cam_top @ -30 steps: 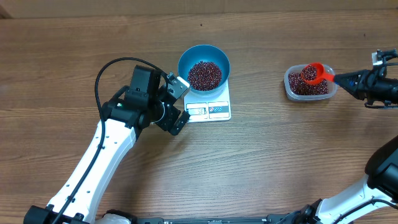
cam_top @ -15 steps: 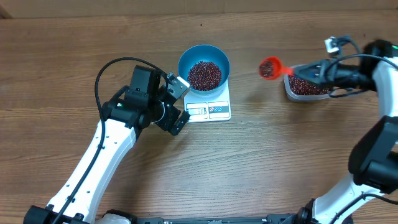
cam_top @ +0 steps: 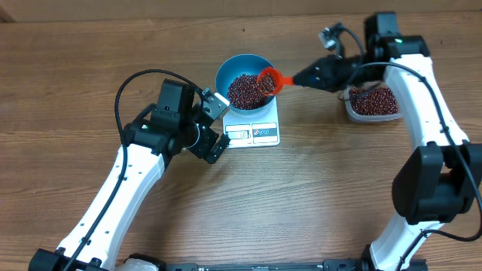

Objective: Scoop item into bowl and weigh 150g on scale
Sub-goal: 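Lift the filled scoop and carry it over the teal bowl, then tip the scoop to pour beans into the teal bowl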

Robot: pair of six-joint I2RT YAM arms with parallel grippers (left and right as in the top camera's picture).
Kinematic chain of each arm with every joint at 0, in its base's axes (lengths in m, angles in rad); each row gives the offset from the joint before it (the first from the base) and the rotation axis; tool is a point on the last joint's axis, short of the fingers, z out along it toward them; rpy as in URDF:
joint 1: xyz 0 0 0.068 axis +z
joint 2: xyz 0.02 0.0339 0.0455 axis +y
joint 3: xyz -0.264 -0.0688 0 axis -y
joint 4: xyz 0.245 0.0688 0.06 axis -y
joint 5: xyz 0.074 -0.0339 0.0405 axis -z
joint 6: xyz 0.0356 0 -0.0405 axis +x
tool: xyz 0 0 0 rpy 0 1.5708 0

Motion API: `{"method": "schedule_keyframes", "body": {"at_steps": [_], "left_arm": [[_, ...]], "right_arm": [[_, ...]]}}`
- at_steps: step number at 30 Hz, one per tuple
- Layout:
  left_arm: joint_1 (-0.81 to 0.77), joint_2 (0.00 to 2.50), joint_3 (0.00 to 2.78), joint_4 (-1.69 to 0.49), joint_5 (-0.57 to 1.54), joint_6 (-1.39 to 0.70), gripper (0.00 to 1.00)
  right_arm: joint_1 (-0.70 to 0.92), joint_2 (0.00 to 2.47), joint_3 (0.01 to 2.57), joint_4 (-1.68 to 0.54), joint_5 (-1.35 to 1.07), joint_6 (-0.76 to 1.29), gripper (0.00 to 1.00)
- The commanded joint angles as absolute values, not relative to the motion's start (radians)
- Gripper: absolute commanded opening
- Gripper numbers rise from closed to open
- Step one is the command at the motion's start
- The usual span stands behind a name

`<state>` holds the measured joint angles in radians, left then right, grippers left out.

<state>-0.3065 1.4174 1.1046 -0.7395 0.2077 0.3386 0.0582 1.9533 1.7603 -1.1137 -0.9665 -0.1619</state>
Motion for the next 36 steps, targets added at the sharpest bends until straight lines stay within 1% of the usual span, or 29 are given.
{"method": "schedule_keyframes", "body": {"at_steps": [1,2,3,10,14,18,20,25,36], "left_arm": [[-0.302,1.396,1.101,-0.738,0.209,0.329,0.99],[-0.302,1.396,1.101,-0.738,0.209,0.329,1.00],[-0.302,1.396,1.101,-0.738,0.209,0.329,1.00],[-0.302,1.396,1.101,-0.738,0.209,0.329,1.00],[-0.302,1.396,1.101,-0.738,0.209,0.329,0.99],[-0.302,1.396,1.101,-0.738,0.209,0.329,1.00],[-0.302,1.396,1.101,-0.738,0.209,0.329,0.99],[-0.302,1.396,1.101,-0.738,0.209,0.329,1.00],[-0.302,1.396,1.101,-0.738,0.209,0.329,1.00]], "right_arm": [[0.135,1.949,1.869,-1.100,-0.728,-0.026,0.04],[0.153,1.949,1.889,-1.104,-0.678,-0.025,0.04],[0.189,1.949,1.925,-1.109,-0.561,-0.020,0.04],[0.320,1.949,1.992,-1.104,-0.188,-0.004,0.04],[0.380,1.949,1.992,-1.088,-0.043,-0.010,0.04],[0.455,1.945,1.992,-1.084,0.103,-0.059,0.04],[0.481,1.938,1.992,-1.082,0.118,-0.101,0.04],[0.516,1.925,1.994,-1.077,0.157,-0.111,0.04],[0.519,1.905,1.996,-1.079,0.156,-0.144,0.04]]}}
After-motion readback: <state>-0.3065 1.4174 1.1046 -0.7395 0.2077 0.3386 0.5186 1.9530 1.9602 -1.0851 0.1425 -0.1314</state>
